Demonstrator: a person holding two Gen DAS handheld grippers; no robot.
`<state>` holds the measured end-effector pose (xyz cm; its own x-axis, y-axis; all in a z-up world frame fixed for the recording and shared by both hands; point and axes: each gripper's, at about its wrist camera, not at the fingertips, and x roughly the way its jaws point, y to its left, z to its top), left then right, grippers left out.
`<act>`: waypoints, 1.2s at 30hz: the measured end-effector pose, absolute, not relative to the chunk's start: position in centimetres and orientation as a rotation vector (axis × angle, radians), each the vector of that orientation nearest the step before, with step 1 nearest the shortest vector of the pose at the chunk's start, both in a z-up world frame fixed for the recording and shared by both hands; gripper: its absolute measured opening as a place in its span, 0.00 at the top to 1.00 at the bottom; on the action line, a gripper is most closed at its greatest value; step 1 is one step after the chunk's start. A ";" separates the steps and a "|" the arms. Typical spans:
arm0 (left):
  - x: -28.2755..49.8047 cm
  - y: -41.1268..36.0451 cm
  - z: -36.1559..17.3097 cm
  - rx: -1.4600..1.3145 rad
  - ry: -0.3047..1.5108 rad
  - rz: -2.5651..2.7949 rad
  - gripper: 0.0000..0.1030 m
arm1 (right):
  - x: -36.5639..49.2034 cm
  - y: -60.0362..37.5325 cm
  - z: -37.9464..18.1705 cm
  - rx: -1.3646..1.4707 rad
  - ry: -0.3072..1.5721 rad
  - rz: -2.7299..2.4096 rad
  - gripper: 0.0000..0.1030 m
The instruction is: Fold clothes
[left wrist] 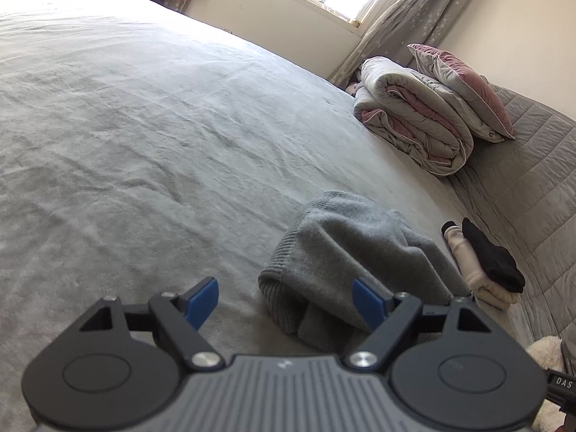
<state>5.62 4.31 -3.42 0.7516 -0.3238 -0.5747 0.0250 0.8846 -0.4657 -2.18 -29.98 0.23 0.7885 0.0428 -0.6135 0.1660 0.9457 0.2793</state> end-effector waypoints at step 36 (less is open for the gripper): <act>0.1 1.3 -0.4 -0.320 0.408 -0.344 0.97 | 0.3 -26.6 0.5 0.410 0.689 -0.031 0.28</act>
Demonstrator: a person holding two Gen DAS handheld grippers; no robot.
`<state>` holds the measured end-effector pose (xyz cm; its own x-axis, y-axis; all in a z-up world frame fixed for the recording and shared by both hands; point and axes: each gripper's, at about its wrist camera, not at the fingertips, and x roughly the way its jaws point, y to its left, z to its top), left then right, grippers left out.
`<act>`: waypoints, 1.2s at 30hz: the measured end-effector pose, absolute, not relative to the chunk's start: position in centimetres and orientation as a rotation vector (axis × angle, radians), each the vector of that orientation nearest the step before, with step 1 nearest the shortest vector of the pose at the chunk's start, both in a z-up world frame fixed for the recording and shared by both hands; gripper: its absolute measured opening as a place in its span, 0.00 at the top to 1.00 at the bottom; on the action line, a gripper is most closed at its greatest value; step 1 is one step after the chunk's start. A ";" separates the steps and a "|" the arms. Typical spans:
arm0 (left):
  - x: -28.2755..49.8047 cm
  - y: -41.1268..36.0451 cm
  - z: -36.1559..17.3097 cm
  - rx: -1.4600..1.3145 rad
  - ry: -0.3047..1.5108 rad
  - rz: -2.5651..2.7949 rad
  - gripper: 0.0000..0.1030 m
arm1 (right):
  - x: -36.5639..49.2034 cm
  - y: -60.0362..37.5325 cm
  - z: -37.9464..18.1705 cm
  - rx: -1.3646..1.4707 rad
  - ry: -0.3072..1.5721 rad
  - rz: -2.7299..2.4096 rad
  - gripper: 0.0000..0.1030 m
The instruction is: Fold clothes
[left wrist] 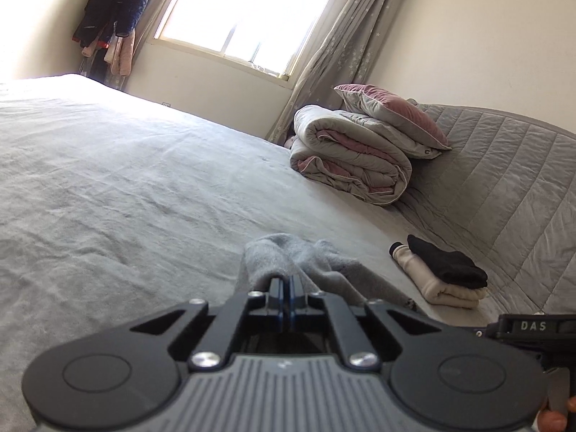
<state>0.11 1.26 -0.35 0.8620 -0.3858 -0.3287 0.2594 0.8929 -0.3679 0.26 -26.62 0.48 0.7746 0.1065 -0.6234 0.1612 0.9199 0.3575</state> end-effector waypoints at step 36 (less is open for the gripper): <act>-7.7 -2.5 4.4 -0.090 0.713 -0.539 0.23 | -0.7 -31.7 0.6 0.632 0.709 -0.086 0.25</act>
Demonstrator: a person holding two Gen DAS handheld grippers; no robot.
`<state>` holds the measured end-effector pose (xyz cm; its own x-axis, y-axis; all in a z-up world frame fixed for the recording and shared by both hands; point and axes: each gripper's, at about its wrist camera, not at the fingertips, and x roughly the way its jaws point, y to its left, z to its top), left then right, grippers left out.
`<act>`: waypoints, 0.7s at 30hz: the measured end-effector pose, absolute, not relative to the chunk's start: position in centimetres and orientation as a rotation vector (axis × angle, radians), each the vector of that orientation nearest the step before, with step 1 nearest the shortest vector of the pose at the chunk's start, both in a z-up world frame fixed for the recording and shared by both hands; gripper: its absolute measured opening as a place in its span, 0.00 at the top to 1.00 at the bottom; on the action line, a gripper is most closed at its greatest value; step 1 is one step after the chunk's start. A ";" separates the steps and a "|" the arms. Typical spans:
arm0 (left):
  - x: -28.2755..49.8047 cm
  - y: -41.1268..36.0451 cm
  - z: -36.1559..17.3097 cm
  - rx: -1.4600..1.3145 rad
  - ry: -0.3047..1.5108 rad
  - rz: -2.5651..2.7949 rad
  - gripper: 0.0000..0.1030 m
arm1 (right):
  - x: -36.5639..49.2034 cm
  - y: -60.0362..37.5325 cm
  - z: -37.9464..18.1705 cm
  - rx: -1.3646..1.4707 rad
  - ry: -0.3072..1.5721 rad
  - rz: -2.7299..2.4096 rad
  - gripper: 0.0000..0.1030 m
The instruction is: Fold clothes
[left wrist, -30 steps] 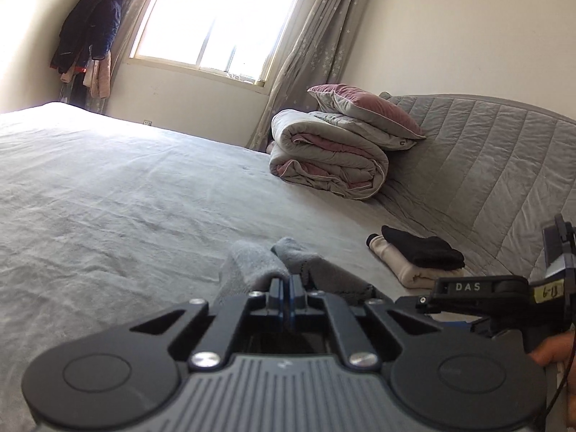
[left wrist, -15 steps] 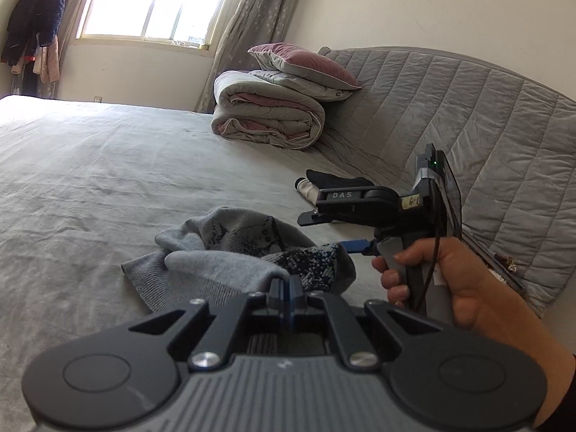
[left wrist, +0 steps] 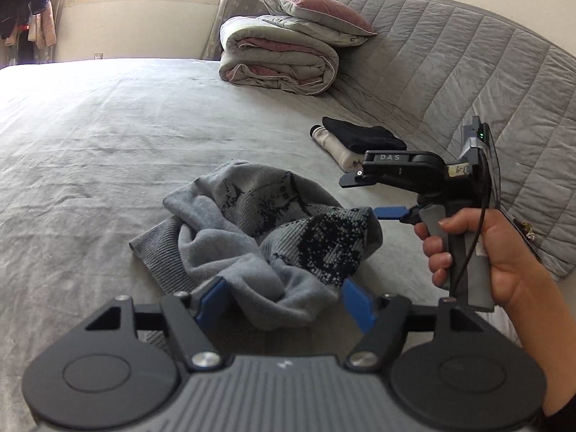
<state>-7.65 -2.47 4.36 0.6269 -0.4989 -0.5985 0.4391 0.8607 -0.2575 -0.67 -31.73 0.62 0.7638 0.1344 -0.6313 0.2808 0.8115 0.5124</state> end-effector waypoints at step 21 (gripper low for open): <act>11.2 -10.5 2.5 -0.107 0.854 -0.340 0.13 | 1.6 -32.9 0.6 0.763 0.710 -0.070 0.17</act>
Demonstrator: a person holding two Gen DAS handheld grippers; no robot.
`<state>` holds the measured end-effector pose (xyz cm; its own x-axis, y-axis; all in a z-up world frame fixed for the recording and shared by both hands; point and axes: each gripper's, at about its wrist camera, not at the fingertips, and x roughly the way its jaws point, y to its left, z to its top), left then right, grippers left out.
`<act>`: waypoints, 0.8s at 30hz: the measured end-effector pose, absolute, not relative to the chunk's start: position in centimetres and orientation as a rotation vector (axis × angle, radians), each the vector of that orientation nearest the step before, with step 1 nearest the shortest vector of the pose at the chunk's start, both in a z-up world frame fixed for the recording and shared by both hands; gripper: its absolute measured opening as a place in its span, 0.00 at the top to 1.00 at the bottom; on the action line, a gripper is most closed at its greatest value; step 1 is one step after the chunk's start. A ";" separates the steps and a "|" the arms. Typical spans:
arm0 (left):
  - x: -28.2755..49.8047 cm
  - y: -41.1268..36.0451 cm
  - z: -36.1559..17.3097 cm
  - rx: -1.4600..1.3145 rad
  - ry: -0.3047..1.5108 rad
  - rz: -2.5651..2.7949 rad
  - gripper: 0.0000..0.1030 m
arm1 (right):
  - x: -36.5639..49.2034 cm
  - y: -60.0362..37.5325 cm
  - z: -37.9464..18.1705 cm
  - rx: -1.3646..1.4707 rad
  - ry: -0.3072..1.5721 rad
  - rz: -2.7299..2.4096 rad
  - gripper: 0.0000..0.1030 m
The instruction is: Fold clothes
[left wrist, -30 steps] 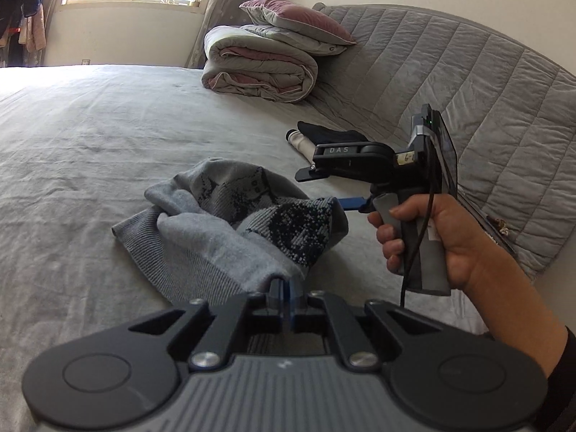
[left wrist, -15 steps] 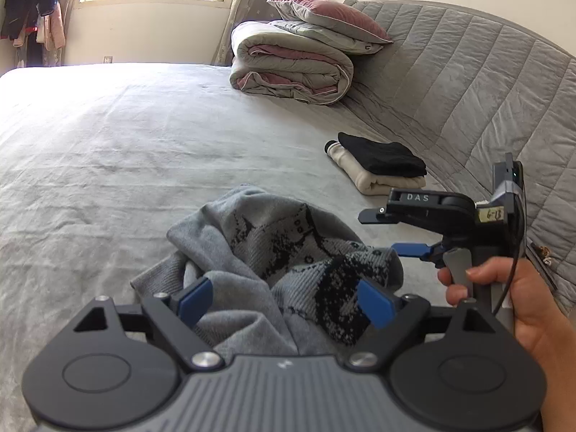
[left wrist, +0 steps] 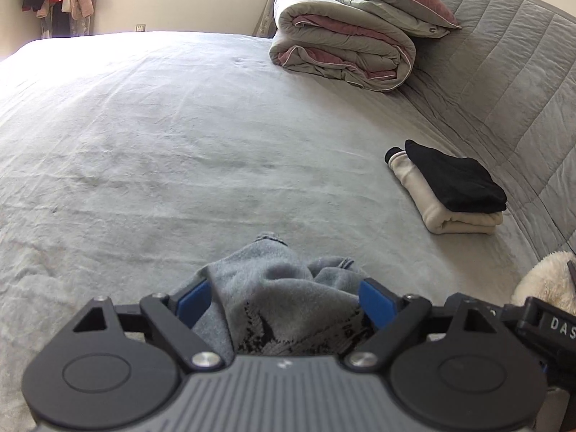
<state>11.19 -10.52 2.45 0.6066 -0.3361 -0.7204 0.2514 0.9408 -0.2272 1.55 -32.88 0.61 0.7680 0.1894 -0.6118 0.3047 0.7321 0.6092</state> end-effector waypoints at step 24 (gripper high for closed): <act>13.8 -0.1 1.9 -0.323 0.701 -0.007 0.96 | 2.3 -31.6 0.3 0.712 0.738 -0.068 0.16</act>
<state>13.79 -0.15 1.93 0.7659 -0.1140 -0.6328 -0.1013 0.9505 -0.2938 2.32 -31.56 0.30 0.7487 0.1839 -0.6368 0.2968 0.7660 0.5702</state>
